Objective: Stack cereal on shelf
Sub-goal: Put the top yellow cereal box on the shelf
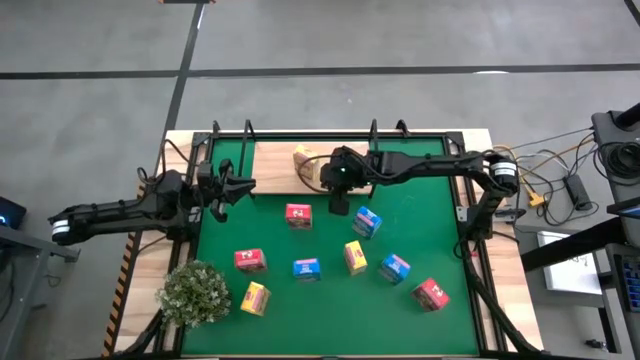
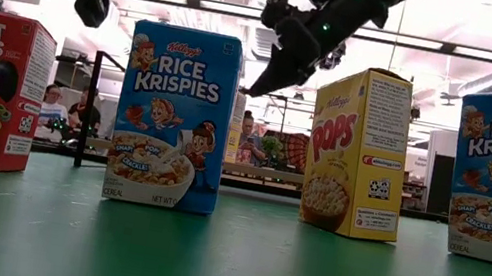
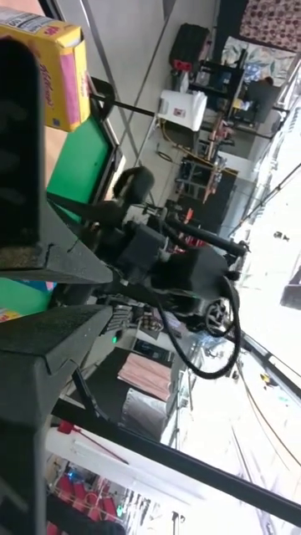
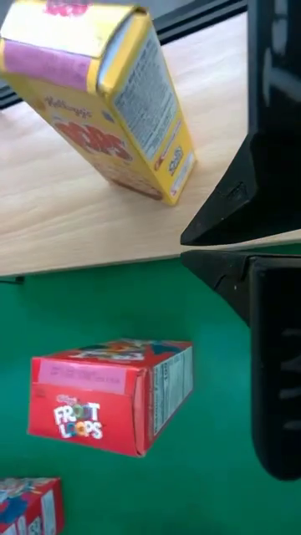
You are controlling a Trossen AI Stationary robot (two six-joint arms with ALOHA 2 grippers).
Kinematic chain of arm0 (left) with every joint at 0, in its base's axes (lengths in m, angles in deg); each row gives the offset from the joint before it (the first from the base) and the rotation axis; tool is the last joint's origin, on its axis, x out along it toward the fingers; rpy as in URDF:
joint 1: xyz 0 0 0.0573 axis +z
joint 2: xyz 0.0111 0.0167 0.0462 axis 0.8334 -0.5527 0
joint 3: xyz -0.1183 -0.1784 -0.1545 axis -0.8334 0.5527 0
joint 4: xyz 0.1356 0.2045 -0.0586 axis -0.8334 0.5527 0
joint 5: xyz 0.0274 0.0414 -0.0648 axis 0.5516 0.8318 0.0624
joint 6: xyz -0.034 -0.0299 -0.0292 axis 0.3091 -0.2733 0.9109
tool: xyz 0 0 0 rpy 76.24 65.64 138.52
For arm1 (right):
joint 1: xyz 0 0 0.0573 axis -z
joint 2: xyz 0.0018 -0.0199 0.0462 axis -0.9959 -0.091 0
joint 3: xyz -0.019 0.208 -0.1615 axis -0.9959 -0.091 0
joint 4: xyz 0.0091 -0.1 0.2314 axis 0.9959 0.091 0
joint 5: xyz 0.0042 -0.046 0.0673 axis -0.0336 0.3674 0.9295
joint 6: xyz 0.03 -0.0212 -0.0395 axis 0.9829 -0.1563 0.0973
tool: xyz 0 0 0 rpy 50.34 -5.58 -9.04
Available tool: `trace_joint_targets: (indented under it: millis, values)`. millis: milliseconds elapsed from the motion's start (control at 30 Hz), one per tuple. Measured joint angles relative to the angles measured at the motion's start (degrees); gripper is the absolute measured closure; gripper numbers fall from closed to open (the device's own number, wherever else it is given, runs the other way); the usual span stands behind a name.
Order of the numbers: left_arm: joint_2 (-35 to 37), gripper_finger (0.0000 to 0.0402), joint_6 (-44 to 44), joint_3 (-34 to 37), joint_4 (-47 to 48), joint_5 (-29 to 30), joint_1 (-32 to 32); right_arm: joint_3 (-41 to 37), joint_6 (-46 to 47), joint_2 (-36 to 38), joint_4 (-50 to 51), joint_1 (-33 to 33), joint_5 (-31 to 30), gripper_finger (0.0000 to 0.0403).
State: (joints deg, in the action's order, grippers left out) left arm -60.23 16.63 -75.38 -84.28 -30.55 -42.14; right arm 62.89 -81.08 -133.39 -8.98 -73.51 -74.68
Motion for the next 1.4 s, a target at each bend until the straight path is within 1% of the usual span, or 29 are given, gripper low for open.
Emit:
trace_joint_targets:
  millis: [200, 467, 533, 633, 700, 933, 1100, 1267, 1400]
  values:
    - [0.00, 0.0365, -1.74, 0.00, -1.83, 0.02, 0.04, -3.42, -1.19, 0.00, -8.17, -0.18, 0.04, 0.0390]
    - [-0.36, 0.0365, -2.23, 0.00, -2.65, 0.22, 0.04, -3.58, 0.07, 0.00, -9.23, -0.03, 0.00, 0.0390]
    - [-0.83, 0.0365, -3.50, 0.00, -3.13, 2.11, 0.04, -3.58, 0.24, 0.00, -9.26, 0.00, 0.00, 0.0390]
    - [-1.84, 0.0365, -4.65, 0.00, -5.48, 7.18, 0.04, -3.43, 1.18, 0.00, -8.78, 0.00, 0.00, 0.0390]
    - [-2.55, 0.0365, -4.82, 0.00, -6.95, 8.90, 0.05, -3.36, 0.55, 0.27, -7.47, -0.02, 0.03, 0.0390]
    - [-5.16, 0.0365, -6.16, 0.00, -9.49, 8.96, 0.07, -3.36, -4.77, 1.78, -0.38, -0.10, 0.01, 0.0390]
    - [-6.56, 0.0365, -6.15, 0.00, -10.07, 8.96, 0.04, -3.37, -5.33, 3.21, 4.18, 0.56, 0.00, 0.0390]
    - [-7.86, 0.0365, -6.17, -1.14, -10.46, 8.94, 0.04, -4.15, -6.78, 3.43, 3.65, 1.18, 1.32, 0.0390]
    - [-8.96, 0.0365, -7.34, -1.77, -10.33, 8.87, 0.04, -5.86, -7.43, 3.15, 0.04, 1.88, 2.87, 0.0390]
